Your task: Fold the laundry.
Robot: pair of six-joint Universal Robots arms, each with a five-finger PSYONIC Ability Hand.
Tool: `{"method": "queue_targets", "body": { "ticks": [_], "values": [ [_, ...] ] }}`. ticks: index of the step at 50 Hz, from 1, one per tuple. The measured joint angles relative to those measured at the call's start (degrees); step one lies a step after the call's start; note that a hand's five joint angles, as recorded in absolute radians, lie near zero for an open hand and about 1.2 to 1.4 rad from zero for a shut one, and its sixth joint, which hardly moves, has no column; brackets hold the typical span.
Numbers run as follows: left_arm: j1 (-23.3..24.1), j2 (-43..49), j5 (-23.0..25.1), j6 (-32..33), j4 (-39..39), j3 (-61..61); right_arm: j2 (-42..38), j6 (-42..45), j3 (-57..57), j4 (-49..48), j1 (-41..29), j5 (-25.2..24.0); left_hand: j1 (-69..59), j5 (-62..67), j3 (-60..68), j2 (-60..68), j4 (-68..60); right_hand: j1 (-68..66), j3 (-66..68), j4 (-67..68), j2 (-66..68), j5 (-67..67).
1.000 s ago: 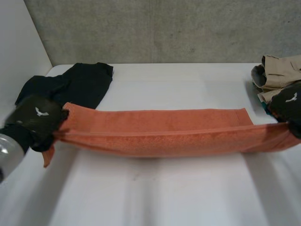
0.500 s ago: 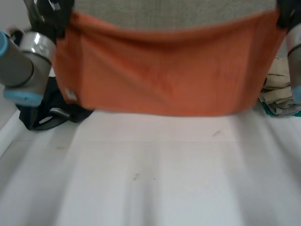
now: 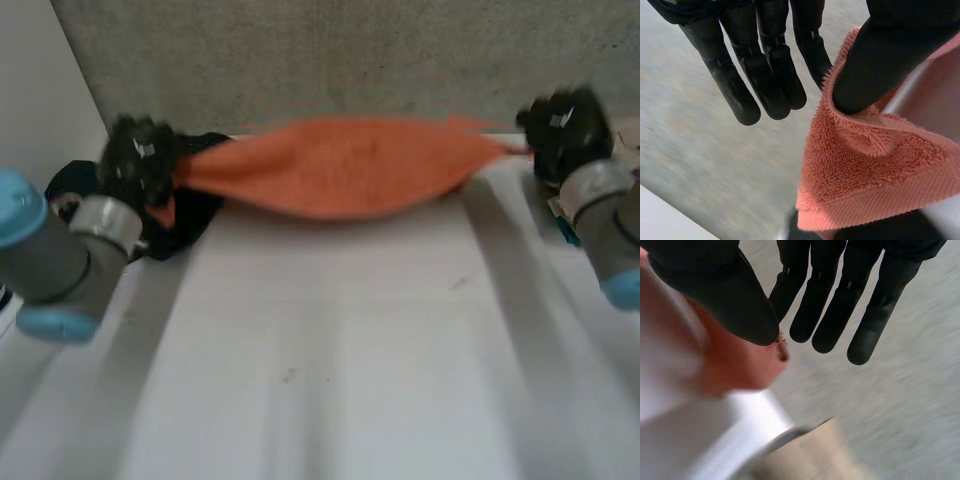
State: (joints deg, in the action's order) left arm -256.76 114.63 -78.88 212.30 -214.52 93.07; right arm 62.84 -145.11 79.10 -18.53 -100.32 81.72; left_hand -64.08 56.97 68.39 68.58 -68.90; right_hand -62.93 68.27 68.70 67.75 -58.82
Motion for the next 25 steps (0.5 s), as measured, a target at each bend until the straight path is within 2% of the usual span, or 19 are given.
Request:
{"method": "queue_targets", "body": {
  "ticks": [3, 7, 12, 14, 19, 22, 25],
  "values": [
    [0.0, -3.0, 1.1, 2.4, 1.9, 7.4, 0.4, 1.1, 3.8, 5.6, 0.5, -1.4, 0.0, 0.0, 0.0, 0.0, 0.0, 0.0, 0.0, 0.0, 0.0, 0.0],
    [-0.4, -8.6, 2.2, 6.7, 8.2, 15.7, 2.5, 5.4, 8.9, 14.4, 2.8, -2.6, 0.0, 0.0, 0.0, 0.0, 0.0, 0.0, 0.0, 0.0, 0.0, 0.0],
    [-1.1, -17.7, 2.7, 13.1, 24.1, 23.8, 9.2, 17.0, 16.0, 27.4, 8.0, -2.6, 0.0, 0.0, 0.0, 0.0, 0.0, 0.0, 0.0, 0.0, 0.0, 0.0],
    [-1.6, -21.5, 2.7, 15.3, 33.0, 25.8, 13.2, 22.9, 19.1, 32.9, 10.5, -2.4, 0.0, 0.0, 0.0, 0.0, 0.0, 0.0, 0.0, 0.0, 0.0, 0.0],
    [-2.3, -27.4, 3.0, 17.8, 48.5, 26.8, 20.9, 31.5, 23.3, 41.0, 14.0, -2.6, 0.0, 0.0, 0.0, 0.0, 0.0, 0.0, 0.0, 0.0, 0.0, 0.0],
    [-2.4, -28.5, 3.3, 18.1, 50.5, 25.5, 23.2, 32.1, 23.9, 41.8, 14.5, -3.3, 0.0, 0.0, 0.0, 0.0, 0.0, 0.0, 0.0, 0.0, 0.0, 0.0],
    [-2.3, -27.7, 3.5, 17.8, 47.1, 23.2, 23.2, 29.5, 23.2, 39.3, 14.5, -4.0, 0.0, 0.0, 0.0, 0.0, 0.0, 0.0, 0.0, 0.0, 0.0, 0.0]
  ]
}}
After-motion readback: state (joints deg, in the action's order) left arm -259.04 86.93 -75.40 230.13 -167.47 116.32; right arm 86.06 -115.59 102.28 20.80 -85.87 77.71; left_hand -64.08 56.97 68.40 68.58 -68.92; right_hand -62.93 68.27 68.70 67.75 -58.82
